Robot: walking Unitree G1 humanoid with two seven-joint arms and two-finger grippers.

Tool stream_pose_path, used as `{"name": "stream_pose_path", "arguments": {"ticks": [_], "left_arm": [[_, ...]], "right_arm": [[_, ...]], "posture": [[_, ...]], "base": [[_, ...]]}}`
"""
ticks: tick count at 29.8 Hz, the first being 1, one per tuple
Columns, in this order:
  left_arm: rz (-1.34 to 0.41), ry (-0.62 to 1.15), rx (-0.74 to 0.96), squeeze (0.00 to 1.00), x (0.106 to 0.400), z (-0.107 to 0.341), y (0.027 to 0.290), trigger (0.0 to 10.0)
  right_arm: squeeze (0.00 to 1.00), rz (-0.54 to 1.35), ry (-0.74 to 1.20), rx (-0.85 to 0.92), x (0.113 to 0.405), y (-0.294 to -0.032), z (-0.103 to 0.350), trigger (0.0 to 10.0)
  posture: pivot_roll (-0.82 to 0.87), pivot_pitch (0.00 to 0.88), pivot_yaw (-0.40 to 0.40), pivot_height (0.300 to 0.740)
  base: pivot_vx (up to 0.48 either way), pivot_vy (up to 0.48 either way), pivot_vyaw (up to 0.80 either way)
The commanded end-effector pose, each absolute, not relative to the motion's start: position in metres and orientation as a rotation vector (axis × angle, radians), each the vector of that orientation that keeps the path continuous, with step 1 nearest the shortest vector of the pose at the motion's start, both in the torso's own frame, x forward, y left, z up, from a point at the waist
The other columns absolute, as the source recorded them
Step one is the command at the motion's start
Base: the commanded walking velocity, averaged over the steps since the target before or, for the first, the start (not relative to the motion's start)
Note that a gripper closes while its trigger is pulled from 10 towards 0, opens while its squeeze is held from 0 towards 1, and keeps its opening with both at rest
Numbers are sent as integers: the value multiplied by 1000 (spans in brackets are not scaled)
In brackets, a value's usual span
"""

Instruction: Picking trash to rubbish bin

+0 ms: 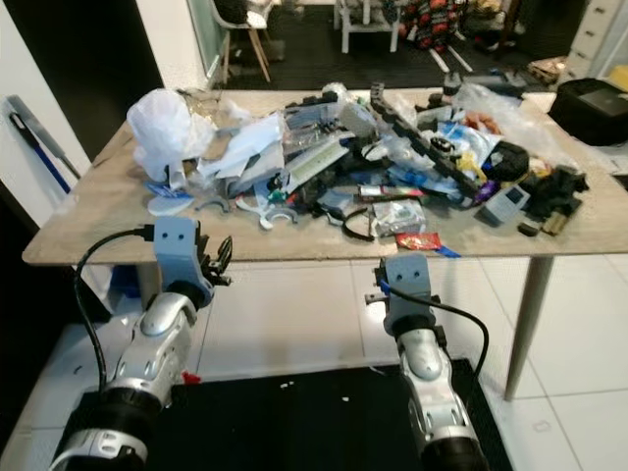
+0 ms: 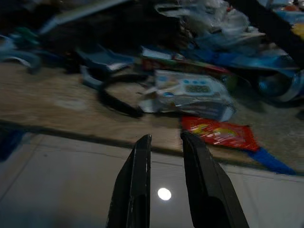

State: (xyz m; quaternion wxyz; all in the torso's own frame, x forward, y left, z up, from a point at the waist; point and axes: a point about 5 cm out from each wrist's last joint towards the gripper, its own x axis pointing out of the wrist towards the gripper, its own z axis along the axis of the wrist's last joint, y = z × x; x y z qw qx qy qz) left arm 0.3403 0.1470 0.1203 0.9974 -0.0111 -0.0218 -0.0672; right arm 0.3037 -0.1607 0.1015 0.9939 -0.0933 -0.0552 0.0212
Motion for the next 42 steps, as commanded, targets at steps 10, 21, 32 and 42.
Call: {"name": "stream_pose_path", "arguments": {"ticks": [10, 21, 32, 42], "left_arm": [[-279, -92, -28, 0, 330, 126, 149, 10000], [-598, -212, 53, 0, 308, 140, 129, 10000], [-739, -187, 125, 0, 300, 139, 121, 10000], [-776, -180, 143, 0, 303, 141, 112, 10000]], "right_arm": [[0, 29, -96, -211, 301, -161, 98, 10000], [0, 45, -79, -209, 298, -162, 96, 10000], [690, 102, -77, -194, 299, -162, 96, 10000], [1000, 195, -76, -169, 309, -160, 101, 10000]], "posture": [[-54, 71, 36, 740], [-53, 53, 38, 740], [-52, 44, 40, 740], [-52, 40, 43, 740]], "base": [[342, 0, 0], [57, 0, 0], [0, 0, 0], [0, 0, 0]]}}
